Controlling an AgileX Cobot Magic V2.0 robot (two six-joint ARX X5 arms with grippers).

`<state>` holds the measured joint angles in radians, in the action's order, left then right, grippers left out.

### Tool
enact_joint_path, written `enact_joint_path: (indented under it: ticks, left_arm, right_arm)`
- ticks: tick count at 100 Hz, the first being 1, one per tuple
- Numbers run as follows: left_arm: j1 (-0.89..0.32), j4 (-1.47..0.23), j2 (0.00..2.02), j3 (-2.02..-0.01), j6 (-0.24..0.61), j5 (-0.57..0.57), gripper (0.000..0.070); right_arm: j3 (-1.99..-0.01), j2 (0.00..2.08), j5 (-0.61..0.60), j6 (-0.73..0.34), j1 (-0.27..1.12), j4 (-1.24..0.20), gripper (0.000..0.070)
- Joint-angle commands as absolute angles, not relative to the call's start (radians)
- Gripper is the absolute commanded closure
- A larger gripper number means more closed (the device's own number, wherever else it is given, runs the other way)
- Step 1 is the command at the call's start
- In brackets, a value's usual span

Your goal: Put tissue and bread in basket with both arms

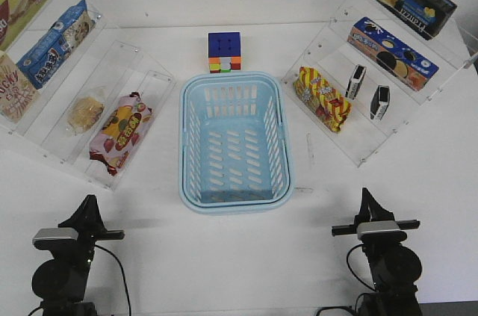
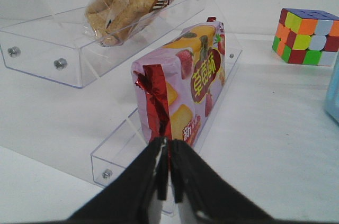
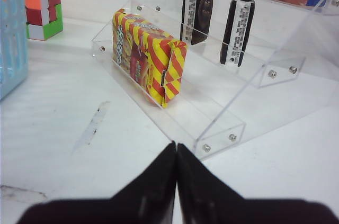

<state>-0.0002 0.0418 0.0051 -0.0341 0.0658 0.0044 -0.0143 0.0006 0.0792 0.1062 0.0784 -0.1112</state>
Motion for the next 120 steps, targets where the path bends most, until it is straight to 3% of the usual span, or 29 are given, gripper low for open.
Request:
enact_joint_path:
  ticks: [1,78,85,94,100,120]
  left_arm:
    - [0.001,0.053,0.003,-0.014,0.057,0.007,0.0699]
    - [0.001,0.053,0.003,-0.014,0.057,0.007,0.0699]
    - [0.001,0.053,0.003,-0.014,0.057,0.007,0.0699]
    - [0.001,0.053,0.003,-0.014,0.057,0.007,0.0699]
    - [0.001,0.053,0.003,-0.014,0.057,0.007,0.0699]
    - [0.001,0.053,0.003,-0.014,0.057,0.007,0.0699]
  right_arm:
    - [-0.013,0.001,0.079,0.094,0.079,-0.098,0.0700]
    - [-0.013,0.001,0.072,0.062,0.080,-0.097,0.0700]
    - [-0.013,0.001,0.071,-0.002,0.080,-0.097,0.0700]
    - [-0.013,0.001,0.076,-0.231,0.080,-0.088,0.0700]
    - [-0.022,0.001,0.078,-0.319,0.080,-0.084,0.0700]
    - [-0.208,0.103,0.106,-0.400,0.077,-0.198,0.0700]
